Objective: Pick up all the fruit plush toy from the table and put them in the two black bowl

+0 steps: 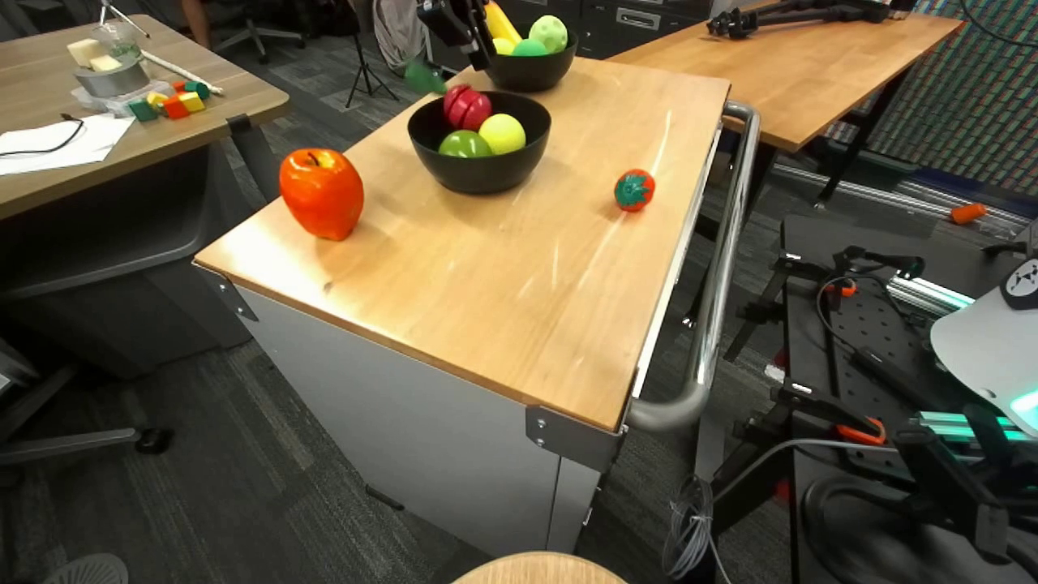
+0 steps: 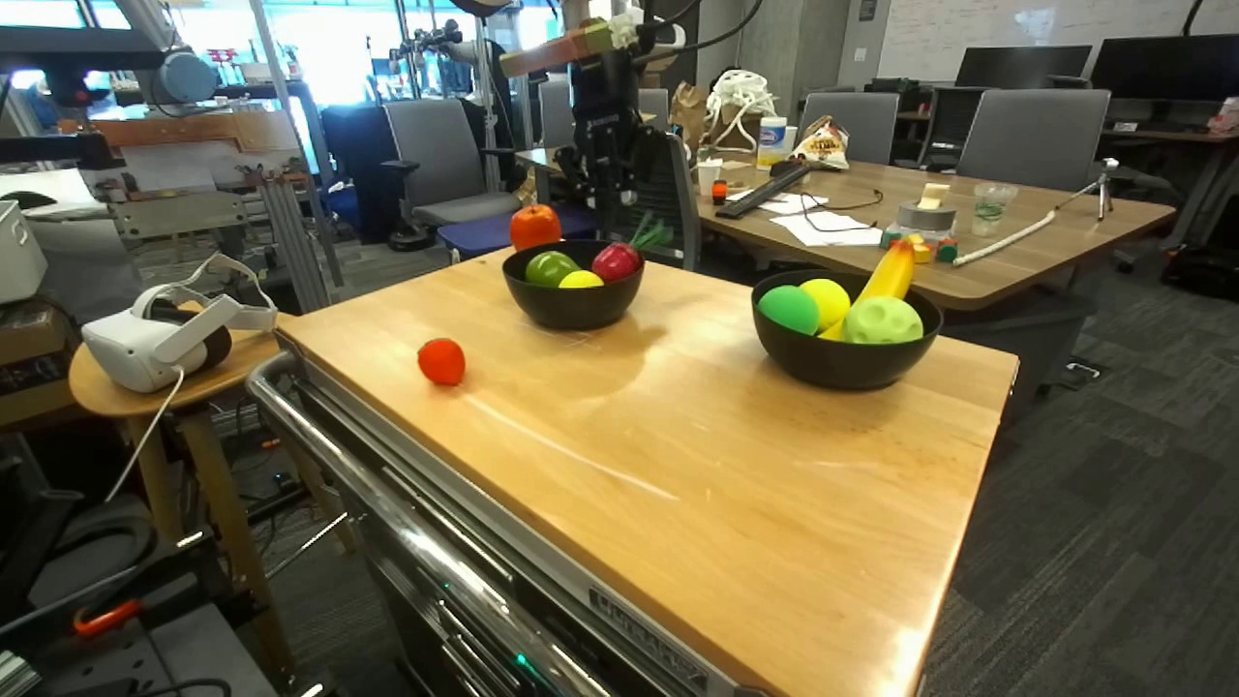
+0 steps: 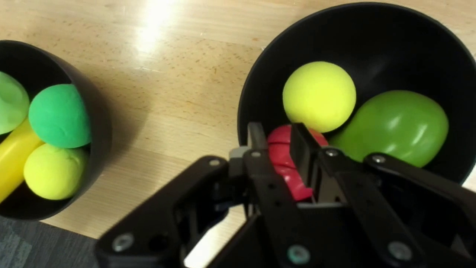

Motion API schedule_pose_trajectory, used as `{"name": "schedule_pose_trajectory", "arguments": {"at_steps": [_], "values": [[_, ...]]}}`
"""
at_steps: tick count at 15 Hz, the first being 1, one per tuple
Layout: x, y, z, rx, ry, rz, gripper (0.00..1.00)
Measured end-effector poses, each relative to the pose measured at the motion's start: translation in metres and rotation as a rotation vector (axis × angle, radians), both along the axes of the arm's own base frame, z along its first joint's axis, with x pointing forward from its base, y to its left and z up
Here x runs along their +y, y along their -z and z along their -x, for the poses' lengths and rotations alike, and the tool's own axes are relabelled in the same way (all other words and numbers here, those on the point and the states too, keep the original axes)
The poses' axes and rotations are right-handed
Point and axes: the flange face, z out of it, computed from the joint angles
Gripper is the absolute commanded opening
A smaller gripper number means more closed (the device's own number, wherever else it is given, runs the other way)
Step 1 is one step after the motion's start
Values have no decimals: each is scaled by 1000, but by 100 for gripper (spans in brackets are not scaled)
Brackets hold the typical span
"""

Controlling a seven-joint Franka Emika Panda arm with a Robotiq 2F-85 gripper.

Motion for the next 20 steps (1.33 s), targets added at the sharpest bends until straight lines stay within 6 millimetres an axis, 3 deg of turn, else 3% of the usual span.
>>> {"name": "schedule_pose_trajectory", "arguments": {"at_steps": [1,2,4,7,10,11,15,17,20], "values": [[6,-1,2,17,-20,-14,65],[13,-5,6,37,-43,-28,49],[24,-22,14,56,-63,-32,64],[29,-39,20,51,-74,-33,65],[27,-35,22,60,-74,-33,65],[27,-35,22,62,-74,-33,90],[32,-34,21,45,-68,-24,100],[52,-36,28,-9,-38,12,100],[98,-39,60,-99,73,61,100]]}}
